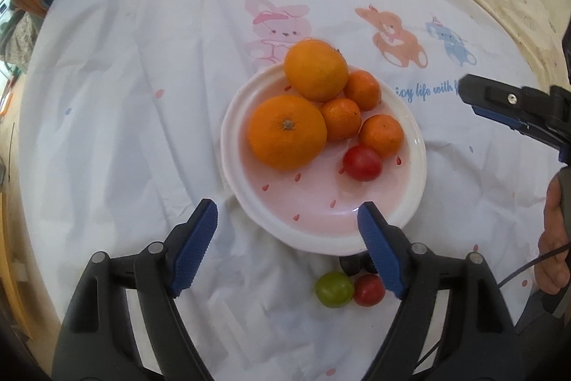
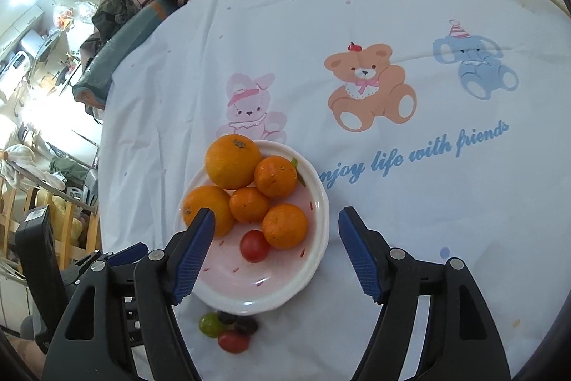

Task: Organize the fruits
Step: 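Open both tools and withdraw them from the plate, then grasp the green tomato with the left tool, then grasp the red cherry tomato with the right tool while the left tool holds the green tomato, then lower the green tomato onto the plate with the left tool while the right tool places the cherry tomato, then open both tools and withdraw them from the plate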

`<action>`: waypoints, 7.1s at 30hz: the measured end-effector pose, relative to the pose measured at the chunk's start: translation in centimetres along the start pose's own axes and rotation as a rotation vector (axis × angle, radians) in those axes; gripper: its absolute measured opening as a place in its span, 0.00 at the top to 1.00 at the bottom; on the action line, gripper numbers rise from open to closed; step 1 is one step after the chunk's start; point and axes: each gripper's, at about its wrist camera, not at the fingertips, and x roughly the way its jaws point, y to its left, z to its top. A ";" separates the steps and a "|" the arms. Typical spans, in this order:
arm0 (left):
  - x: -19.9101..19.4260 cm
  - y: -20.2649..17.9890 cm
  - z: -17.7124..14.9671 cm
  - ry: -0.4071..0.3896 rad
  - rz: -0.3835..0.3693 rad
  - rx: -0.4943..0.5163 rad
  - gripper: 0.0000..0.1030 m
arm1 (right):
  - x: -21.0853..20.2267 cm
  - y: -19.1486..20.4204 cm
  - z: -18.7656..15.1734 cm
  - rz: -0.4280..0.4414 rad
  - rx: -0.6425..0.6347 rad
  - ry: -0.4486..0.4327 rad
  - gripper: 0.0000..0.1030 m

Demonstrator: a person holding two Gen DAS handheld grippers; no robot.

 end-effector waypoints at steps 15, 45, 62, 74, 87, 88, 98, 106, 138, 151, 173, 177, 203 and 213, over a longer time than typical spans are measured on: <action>-5.5 2.7 -3.5 -0.051 -0.010 -0.111 0.24 | -5.0 0.7 -4.6 0.017 0.044 -0.048 0.28; 2.6 -4.5 -6.2 0.316 -0.031 0.528 0.63 | -5.6 -0.9 -8.8 -0.011 0.179 -0.017 0.28; 6.1 -7.9 -4.5 0.466 -0.048 0.768 0.62 | -5.7 -1.3 -8.3 0.016 0.216 -0.009 0.28; 5.6 -8.7 -3.9 0.424 -0.080 0.780 0.74 | -5.5 -1.5 -8.2 0.007 0.222 -0.001 0.28; -2.1 -4.3 -2.6 0.289 -0.118 0.348 0.74 | -4.6 -0.3 -8.8 0.017 0.188 0.039 0.28; -2.6 -3.7 -3.2 0.274 -0.116 0.286 0.74 | -4.3 -0.1 -8.9 0.019 0.183 0.049 0.28; -4.1 2.9 -7.0 0.200 -0.053 0.009 0.74 | 3.2 1.6 -11.2 0.122 0.196 0.336 0.38; -3.5 3.5 -6.7 0.177 -0.020 0.000 0.73 | 7.2 3.8 -12.1 0.009 0.134 0.419 0.55; -3.9 1.5 -5.3 0.083 0.008 0.039 0.74 | -2.8 -0.4 -10.5 0.006 0.145 0.177 0.66; -2.3 -0.5 0.3 0.048 -0.021 0.050 0.73 | -2.9 -0.1 -3.1 0.068 0.121 0.039 0.66; 5.5 -3.0 2.4 0.139 -0.059 0.060 0.73 | 6.9 -3.4 1.4 0.020 0.135 0.166 0.65; 6.4 -3.2 2.4 0.156 -0.066 0.065 0.73 | 7.4 -3.4 1.7 0.012 0.135 0.163 0.65; 4.3 -2.8 1.5 0.142 -0.072 0.066 0.23 | 5.7 -1.9 1.5 0.030 0.097 0.116 0.34; 0.4 -1.2 0.7 0.085 -0.041 0.048 0.23 | 1.8 -1.0 -0.1 0.042 0.097 0.086 0.34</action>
